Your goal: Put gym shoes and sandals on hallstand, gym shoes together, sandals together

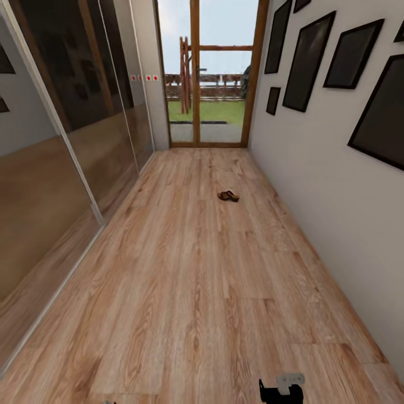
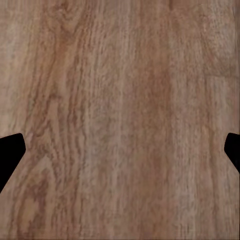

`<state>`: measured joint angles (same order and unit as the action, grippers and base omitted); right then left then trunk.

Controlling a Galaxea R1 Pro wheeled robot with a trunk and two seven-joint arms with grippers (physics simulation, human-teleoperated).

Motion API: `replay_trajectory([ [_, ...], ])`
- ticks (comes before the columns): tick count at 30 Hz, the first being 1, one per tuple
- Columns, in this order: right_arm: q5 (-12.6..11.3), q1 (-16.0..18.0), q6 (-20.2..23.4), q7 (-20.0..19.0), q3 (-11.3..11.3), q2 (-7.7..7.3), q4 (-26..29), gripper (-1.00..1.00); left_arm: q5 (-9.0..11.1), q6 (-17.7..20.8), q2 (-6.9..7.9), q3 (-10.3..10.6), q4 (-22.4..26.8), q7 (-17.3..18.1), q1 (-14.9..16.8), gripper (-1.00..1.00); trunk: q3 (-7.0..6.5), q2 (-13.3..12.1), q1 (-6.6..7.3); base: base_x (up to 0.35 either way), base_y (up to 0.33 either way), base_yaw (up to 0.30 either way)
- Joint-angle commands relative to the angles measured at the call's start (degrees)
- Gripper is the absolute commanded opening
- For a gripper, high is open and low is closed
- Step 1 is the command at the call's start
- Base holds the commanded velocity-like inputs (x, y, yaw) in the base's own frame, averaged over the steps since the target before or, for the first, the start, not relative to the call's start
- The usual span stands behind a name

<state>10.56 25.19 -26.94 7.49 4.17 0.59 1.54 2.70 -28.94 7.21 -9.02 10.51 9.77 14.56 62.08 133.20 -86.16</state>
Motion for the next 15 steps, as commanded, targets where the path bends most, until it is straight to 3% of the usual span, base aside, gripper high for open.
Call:
replay_trajectory([
  [1,0.6,0.03,-0.13,0.26,0.44,0.02,-0.05,1.0,0.29,-0.07,0.0,-0.38,-0.05,0.6,0.03,1.0,0.05,0.02,-0.02,0.282,-0.185,0.0],
  [10,0.6,0.03,-0.17,0.3,0.46,0.04,-0.05,1.0,0.29,-0.07,0.0,-0.38,-0.05,0.6,0.03,1.0,0.05,0.02,-0.02,0.282,-0.185,0.003],
  [15,0.56,0.03,-0.2,0.32,0.47,0.03,-0.05,1.0,0.29,-0.07,0.0,-0.38,-0.05,0.6,0.03,1.0,0.05,0.02,-0.02,0.282,-0.185,0.105],
])
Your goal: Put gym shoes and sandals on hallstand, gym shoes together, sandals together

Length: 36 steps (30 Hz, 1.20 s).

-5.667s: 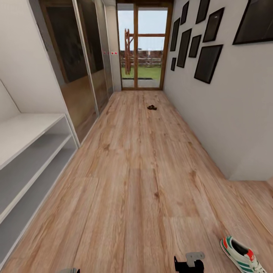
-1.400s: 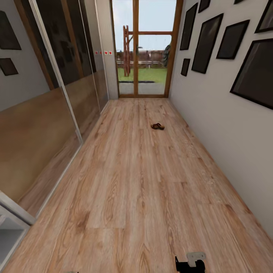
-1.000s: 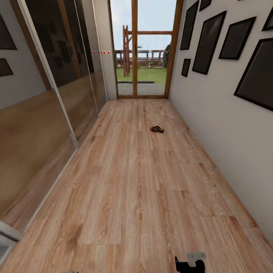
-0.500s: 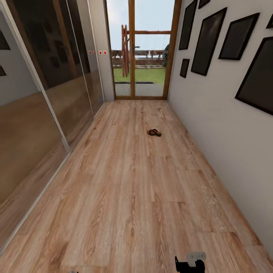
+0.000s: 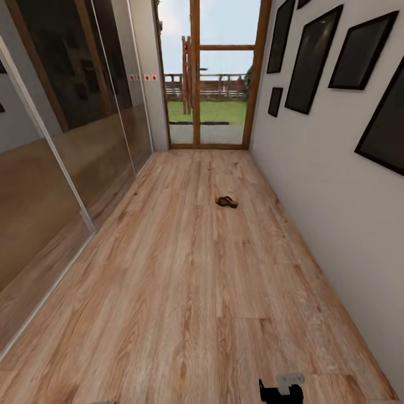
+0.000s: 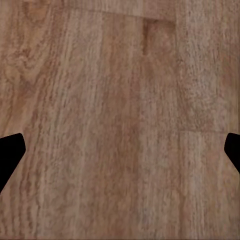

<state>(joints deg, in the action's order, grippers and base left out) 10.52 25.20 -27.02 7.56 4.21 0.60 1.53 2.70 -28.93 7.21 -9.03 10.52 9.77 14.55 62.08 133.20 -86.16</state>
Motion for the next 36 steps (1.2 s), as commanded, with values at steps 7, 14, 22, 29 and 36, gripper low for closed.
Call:
replay_trajectory([
  [7,0.55,0.02,-0.14,0.27,0.44,0.02,-0.04,1.0,0.29,-0.08,-0.01,-0.38,-0.06,0.6,0.06,1.0,0.05,0.01,-0.02,0.282,-0.185,0.245],
  [14,0.55,0.02,-0.14,0.27,0.44,0.04,-0.04,1.0,0.32,-0.11,-0.01,-0.38,-0.06,0.6,0.07,1.0,0.05,0.01,-0.02,0.282,-0.185,0.276],
  [22,0.55,0.02,-0.14,0.27,0.43,0.02,-0.04,1.0,0.36,-0.13,-0.01,-0.38,-0.06,0.6,0.04,1.0,0.05,0.01,-0.02,0.282,-0.187,0.139],
  [29,0.6,0.02,-0.14,0.22,0.44,0.01,-0.04,1.0,0.37,-0.09,-0.01,-0.38,-0.06,0.6,0.05,1.0,0.05,0.01,-0.02,0.282,-0.189,0.019],
  [36,0.71,0.02,-0.14,0.16,0.45,0.01,-0.04,1.0,0.35,-0.12,-0.01,-0.38,-0.06,0.6,0.05,1.0,0.05,0.01,-0.02,0.282,-0.189,0.001],
])
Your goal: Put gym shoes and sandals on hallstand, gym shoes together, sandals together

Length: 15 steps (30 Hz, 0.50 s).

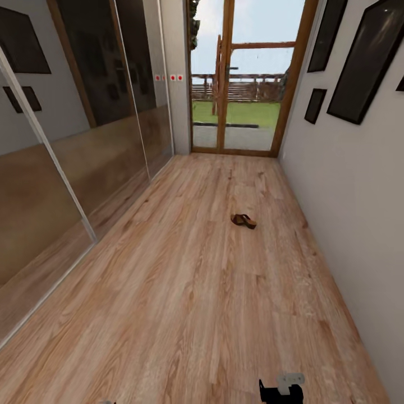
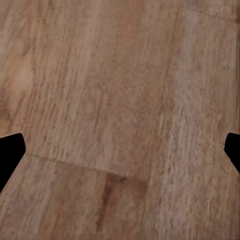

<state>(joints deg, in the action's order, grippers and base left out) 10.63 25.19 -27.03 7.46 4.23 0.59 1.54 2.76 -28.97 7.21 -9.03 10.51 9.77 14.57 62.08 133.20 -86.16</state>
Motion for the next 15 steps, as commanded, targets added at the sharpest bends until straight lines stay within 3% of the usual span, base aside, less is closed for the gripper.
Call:
replay_trajectory([
  [1,0.61,0.03,-0.13,0.25,0.43,0.01,-0.05,1.0,0.3,-0.08,0.0,-0.38,-0.05,0.6,0.03,1.0,0.05,0.01,-0.02,0.282,-0.189,0.0],
  [15,0.54,0.03,-0.13,0.24,0.43,0.02,-0.05,1.0,0.31,-0.07,0.0,-0.38,-0.05,0.58,0.02,1.0,0.05,0.01,-0.02,0.282,-0.189,0.0],
])
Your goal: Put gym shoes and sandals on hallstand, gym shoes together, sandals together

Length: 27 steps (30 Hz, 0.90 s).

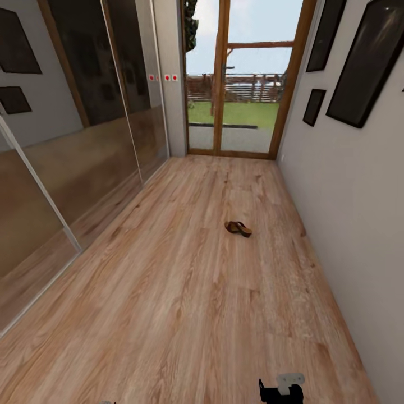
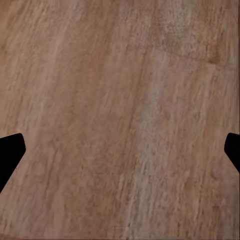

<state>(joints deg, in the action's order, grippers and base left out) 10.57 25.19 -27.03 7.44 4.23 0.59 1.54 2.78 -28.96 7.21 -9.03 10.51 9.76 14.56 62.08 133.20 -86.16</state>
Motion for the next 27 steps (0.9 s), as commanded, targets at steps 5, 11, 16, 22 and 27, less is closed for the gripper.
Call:
replay_trajectory([
  [5,0.59,0.03,-0.13,0.29,0.43,0.03,-0.05,1.0,0.29,-0.11,0.0,-0.38,-0.05,0.59,0.03,1.0,0.05,0.02,-0.02,0.282,-0.189,0.0],
  [11,0.59,0.03,-0.13,0.29,0.43,0.03,-0.05,1.0,0.29,-0.12,0.0,-0.38,-0.05,0.6,0.04,1.0,0.05,0.02,-0.02,0.283,-0.189,0.0],
  [16,0.59,0.03,-0.13,0.29,0.43,0.03,-0.05,1.0,0.29,-0.12,0.0,-0.38,-0.05,0.61,0.04,1.0,0.05,0.02,-0.02,0.287,-0.188,0.07],
  [22,0.59,0.03,-0.13,0.29,0.41,0.03,-0.05,1.0,0.29,-0.13,0.0,-0.38,-0.05,0.61,0.03,1.0,0.05,0.02,-0.02,0.29,-0.186,0.228],
  [27,0.59,0.03,-0.13,0.29,0.42,0.03,-0.05,1.0,0.29,-0.13,0.0,-0.38,-0.05,0.61,0.03,1.0,0.05,0.02,-0.02,0.29,-0.186,0.264],
])
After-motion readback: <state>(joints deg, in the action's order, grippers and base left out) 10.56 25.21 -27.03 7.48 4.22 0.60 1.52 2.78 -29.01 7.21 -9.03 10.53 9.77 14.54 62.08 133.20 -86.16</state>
